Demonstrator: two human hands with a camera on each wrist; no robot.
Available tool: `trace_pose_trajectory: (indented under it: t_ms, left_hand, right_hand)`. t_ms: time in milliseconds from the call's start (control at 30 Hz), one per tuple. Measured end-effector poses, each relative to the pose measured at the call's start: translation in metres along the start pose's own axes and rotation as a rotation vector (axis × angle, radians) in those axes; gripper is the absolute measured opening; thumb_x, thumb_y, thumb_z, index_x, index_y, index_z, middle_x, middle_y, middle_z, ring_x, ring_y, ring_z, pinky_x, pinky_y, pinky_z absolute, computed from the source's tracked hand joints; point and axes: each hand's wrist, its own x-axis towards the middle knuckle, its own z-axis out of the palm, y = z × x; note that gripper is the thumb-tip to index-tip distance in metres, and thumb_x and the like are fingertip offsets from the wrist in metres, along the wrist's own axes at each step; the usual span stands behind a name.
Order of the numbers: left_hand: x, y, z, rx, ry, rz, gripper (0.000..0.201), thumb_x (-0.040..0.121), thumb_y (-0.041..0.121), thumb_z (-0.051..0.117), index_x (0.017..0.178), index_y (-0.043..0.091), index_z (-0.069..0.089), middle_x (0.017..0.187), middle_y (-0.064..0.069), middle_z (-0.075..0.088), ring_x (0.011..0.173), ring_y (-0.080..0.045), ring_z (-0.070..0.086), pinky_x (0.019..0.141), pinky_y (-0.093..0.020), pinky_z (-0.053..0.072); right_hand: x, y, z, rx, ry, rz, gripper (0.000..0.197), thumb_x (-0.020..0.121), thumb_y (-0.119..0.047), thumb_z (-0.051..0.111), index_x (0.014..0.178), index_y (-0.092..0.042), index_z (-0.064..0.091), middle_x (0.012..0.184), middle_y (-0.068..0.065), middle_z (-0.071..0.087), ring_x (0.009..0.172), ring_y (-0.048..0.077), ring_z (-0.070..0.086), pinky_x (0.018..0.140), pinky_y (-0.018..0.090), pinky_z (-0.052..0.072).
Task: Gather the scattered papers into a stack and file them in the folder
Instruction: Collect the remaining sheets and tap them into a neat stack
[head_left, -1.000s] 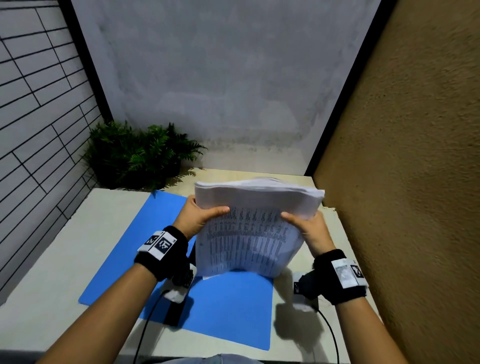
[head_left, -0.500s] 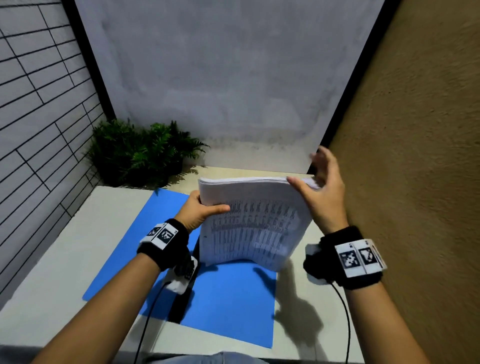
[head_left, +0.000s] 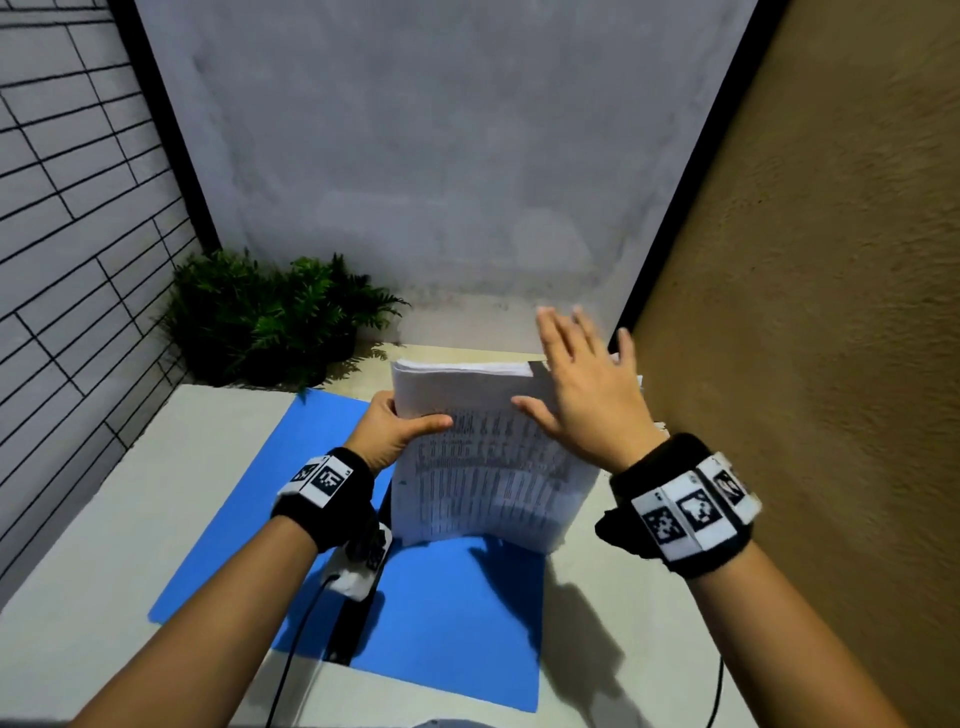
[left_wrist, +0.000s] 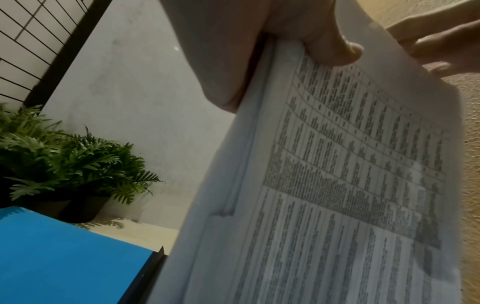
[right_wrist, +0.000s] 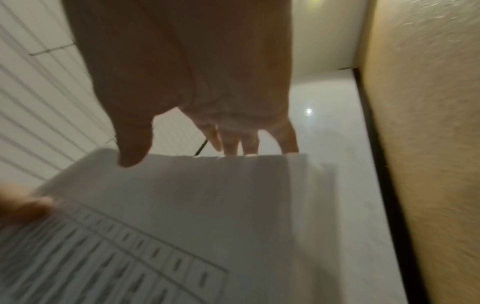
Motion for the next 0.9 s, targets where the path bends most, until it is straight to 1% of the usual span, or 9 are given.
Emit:
trace_pose_trajectory:
  t_ms: [100, 200, 333, 433, 533, 667, 767, 833, 900]
  left_hand:
    - [0.0, -0.001, 0.0, 0.0, -0.009, -0.008, 0.082, 0.01, 0.064, 0.08, 0.078, 0.022, 0.062, 0.062, 0.021, 0.072, 0.063, 0.008, 0.066, 0.058, -0.009, 0.052]
    - [0.001, -0.001, -0.001, 0.008, -0.016, -0.009, 0.081, 0.012, 0.064, 0.081, 0.078, 0.021, 0.063, 0.063, 0.02, 0.072, 0.064, 0.006, 0.066, 0.059, -0.009, 0.052]
    - [0.004, -0.009, -0.005, 0.04, -0.01, -0.046, 0.079, 0.016, 0.053, 0.085, 0.084, 0.019, 0.064, 0.078, 0.006, 0.073, 0.077, -0.007, 0.067, 0.077, -0.025, 0.056]
    - [0.002, -0.02, 0.001, 0.052, -0.033, -0.133, 0.077, 0.026, 0.04, 0.089, 0.092, 0.013, 0.063, 0.091, -0.001, 0.068, 0.084, -0.012, 0.066, 0.089, -0.038, 0.052]
    - [0.002, -0.029, 0.005, 0.022, 0.099, -0.148, 0.056, 0.058, 0.007, 0.082, 0.107, -0.008, 0.057, 0.097, -0.013, 0.066, 0.096, -0.029, 0.065, 0.089, -0.04, 0.053]
    - [-0.007, -0.014, 0.001, -0.031, 0.11, -0.044, 0.041, 0.058, -0.007, 0.078, 0.095, 0.007, 0.07, 0.081, 0.006, 0.071, 0.089, -0.013, 0.065, 0.068, -0.017, 0.056]
    - [-0.021, 0.0, -0.003, -0.025, -0.021, 0.022, 0.035, 0.035, 0.019, 0.09, 0.065, 0.028, 0.075, 0.064, 0.022, 0.072, 0.067, 0.008, 0.065, 0.062, -0.011, 0.054]
    - [-0.024, -0.003, -0.004, -0.037, -0.04, 0.01, 0.064, 0.02, 0.049, 0.087, 0.076, 0.026, 0.068, 0.066, 0.022, 0.073, 0.069, 0.007, 0.067, 0.061, -0.011, 0.053]
    - [-0.021, -0.01, -0.004, -0.018, -0.045, -0.018, 0.079, 0.012, 0.057, 0.085, 0.081, 0.025, 0.063, 0.071, 0.017, 0.074, 0.075, 0.001, 0.067, 0.064, -0.012, 0.055]
  right_hand:
    - [-0.007, 0.018, 0.001, -0.039, -0.094, 0.03, 0.085, 0.083, -0.056, 0.051, 0.148, -0.02, 0.009, 0.153, 0.002, 0.026, 0.142, 0.021, 0.02, 0.113, 0.056, 0.011]
    - [-0.008, 0.047, 0.007, 0.1, 0.058, 0.11, 0.054, 0.085, -0.042, 0.057, 0.131, -0.018, 0.045, 0.13, 0.004, 0.055, 0.124, 0.023, 0.047, 0.105, 0.045, 0.03]
    - [-0.014, 0.074, 0.035, 1.095, 0.125, 0.252, 0.036, 0.062, -0.041, 0.08, 0.083, -0.015, 0.066, 0.075, -0.013, 0.071, 0.076, 0.003, 0.063, 0.07, 0.024, 0.049]
    - [-0.022, 0.063, 0.089, 1.424, -0.052, 0.433, 0.063, 0.042, -0.055, 0.084, 0.092, -0.022, 0.065, 0.086, -0.011, 0.075, 0.086, 0.005, 0.069, 0.081, 0.023, 0.055]
    - [-0.027, 0.034, 0.11, 1.437, 0.018, 0.496, 0.027, 0.071, -0.016, 0.077, 0.094, -0.012, 0.063, 0.099, 0.013, 0.067, 0.097, 0.028, 0.066, 0.094, 0.043, 0.051]
    - [-0.033, 0.034, 0.096, 1.546, 0.253, 0.423, 0.015, 0.08, 0.003, 0.063, 0.082, -0.012, 0.064, 0.074, -0.002, 0.071, 0.066, 0.004, 0.068, 0.064, 0.02, 0.057]
    - [-0.037, 0.038, 0.097, 1.605, 0.247, 0.338, 0.04, 0.056, -0.035, 0.083, 0.085, -0.015, 0.064, 0.073, -0.008, 0.074, 0.072, 0.006, 0.069, 0.064, 0.018, 0.056]
    - [-0.037, 0.04, 0.105, 1.623, 0.237, 0.391, 0.071, 0.032, -0.053, 0.086, 0.086, -0.014, 0.064, 0.073, -0.011, 0.075, 0.071, 0.003, 0.069, 0.064, 0.018, 0.056]
    - [-0.034, 0.042, 0.111, 1.644, 0.222, 0.41, 0.064, 0.038, -0.047, 0.087, 0.086, -0.013, 0.064, 0.072, -0.011, 0.075, 0.073, 0.007, 0.069, 0.065, 0.019, 0.056]
